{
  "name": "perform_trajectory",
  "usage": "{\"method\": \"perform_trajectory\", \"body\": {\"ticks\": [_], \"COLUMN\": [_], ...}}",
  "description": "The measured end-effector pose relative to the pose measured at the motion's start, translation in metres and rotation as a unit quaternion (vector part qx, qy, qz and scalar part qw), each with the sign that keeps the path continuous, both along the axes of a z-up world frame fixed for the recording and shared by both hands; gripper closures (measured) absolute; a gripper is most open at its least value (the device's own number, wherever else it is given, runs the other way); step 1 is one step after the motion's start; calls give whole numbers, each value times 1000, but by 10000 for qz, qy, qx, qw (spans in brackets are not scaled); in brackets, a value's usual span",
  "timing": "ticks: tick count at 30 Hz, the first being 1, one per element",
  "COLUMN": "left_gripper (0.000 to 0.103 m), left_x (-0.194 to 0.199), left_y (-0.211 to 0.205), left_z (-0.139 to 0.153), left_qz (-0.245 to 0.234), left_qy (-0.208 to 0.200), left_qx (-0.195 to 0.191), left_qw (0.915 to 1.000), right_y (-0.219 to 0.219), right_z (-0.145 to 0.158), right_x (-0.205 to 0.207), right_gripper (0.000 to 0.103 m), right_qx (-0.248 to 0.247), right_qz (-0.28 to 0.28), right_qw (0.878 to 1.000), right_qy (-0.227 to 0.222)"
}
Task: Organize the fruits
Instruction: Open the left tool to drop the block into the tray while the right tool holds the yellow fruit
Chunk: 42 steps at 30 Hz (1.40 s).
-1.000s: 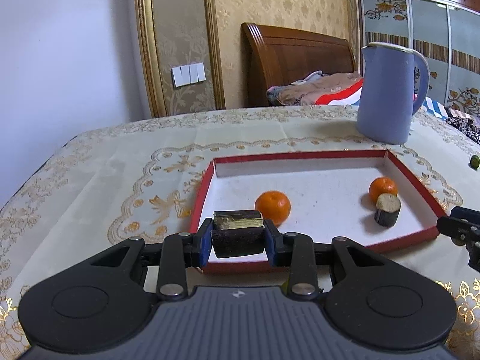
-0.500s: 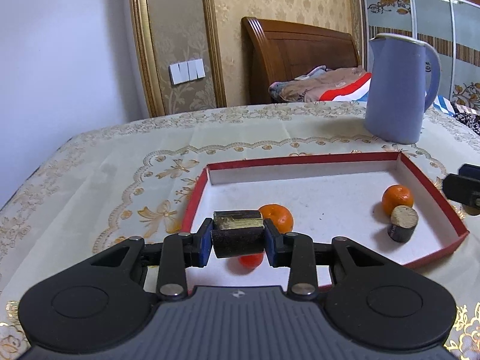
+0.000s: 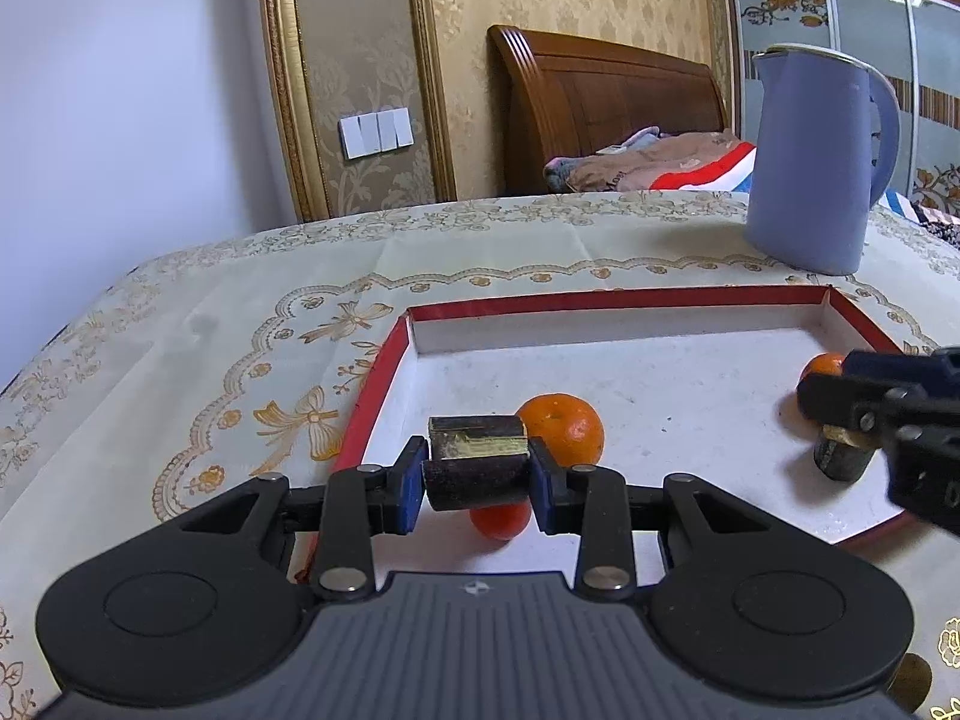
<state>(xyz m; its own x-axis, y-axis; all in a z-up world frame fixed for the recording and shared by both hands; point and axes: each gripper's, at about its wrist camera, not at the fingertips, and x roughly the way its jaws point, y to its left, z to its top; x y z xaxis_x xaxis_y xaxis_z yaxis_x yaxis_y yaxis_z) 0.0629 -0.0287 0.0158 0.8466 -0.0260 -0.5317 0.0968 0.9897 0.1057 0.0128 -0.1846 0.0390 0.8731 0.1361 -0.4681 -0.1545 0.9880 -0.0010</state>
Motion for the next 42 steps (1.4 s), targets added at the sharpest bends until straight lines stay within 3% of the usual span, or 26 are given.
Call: {"method": "perform_trajectory", "body": {"ticks": [13,26,31,42], "left_gripper": [69,69,69,69], "left_x": [14,24,26,30], "left_y": [12,14,10,7], "left_z": [-4,-8,-9,-10], "left_qz": [265,503,531,330], "left_qy": [-47,-93,-138,-136], "left_qx": [-114,112,260,162], "left_qw": [9996,9986,9982,9992], "right_y": [8,23,25,22], "right_z": [-14,-21,-24,-32], "right_x": [16,33,43,67], "right_gripper": [78,78,78,78], "right_qx": [-124,-476,-572,-600], "right_qz": [105,155,81,-158], "right_qw": [9996,9981,9975,9960], "right_qy": [232,356,408,644]}}
